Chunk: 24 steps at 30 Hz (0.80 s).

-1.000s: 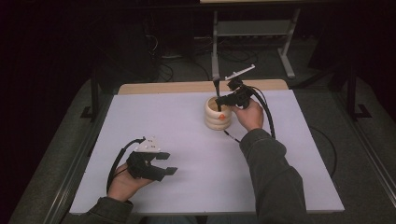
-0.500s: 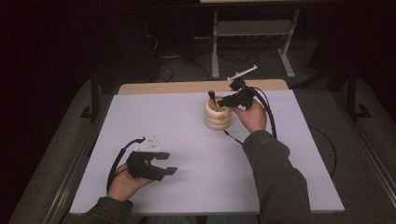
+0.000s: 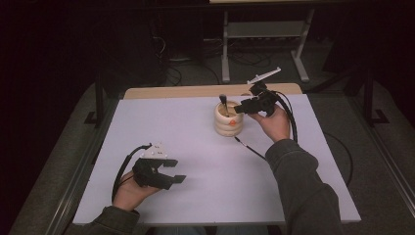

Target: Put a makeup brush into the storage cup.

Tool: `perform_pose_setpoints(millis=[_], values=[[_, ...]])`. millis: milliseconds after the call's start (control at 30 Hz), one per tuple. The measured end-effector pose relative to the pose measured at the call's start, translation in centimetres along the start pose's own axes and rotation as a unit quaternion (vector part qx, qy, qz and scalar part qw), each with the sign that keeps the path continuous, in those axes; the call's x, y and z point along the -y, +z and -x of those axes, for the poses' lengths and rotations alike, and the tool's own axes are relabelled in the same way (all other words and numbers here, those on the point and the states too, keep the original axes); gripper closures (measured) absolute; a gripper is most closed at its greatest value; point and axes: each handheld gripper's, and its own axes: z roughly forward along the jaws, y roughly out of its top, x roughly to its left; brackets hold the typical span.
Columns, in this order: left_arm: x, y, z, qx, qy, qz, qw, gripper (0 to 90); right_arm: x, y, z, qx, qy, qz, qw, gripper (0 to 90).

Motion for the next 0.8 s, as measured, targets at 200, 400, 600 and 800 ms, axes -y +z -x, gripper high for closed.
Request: perform_pose_setpoints(millis=[200, 400, 600, 800], values=[[0.1, -0.1, -0.2, -0.001, 0.002, -0.005, 1.0, 35.5, 0.4, -0.8, -0.2, 0.001, -0.009, 0.002, 1.0, 49.6], [0.0, -0.1, -0.3, -0.002, 0.002, -0.004, 1.0, 34.9, 0.8, -1.4, -0.5, 0.0, -0.015, 0.003, 0.9999, 46.6], [0.1, -0.1, -0.3, -0.003, -0.002, -0.003, 1.0, 34.7, 1.1, -2.4, -0.8, -0.003, -0.009, 0.005, 0.9999, 43.7], [0.1, -0.2, -0.3, -0.003, 0.0, -0.002, 1.0, 34.6, 1.6, -3.0, -1.2, -0.006, -0.016, 0.011, 0.9998, 43.2]])
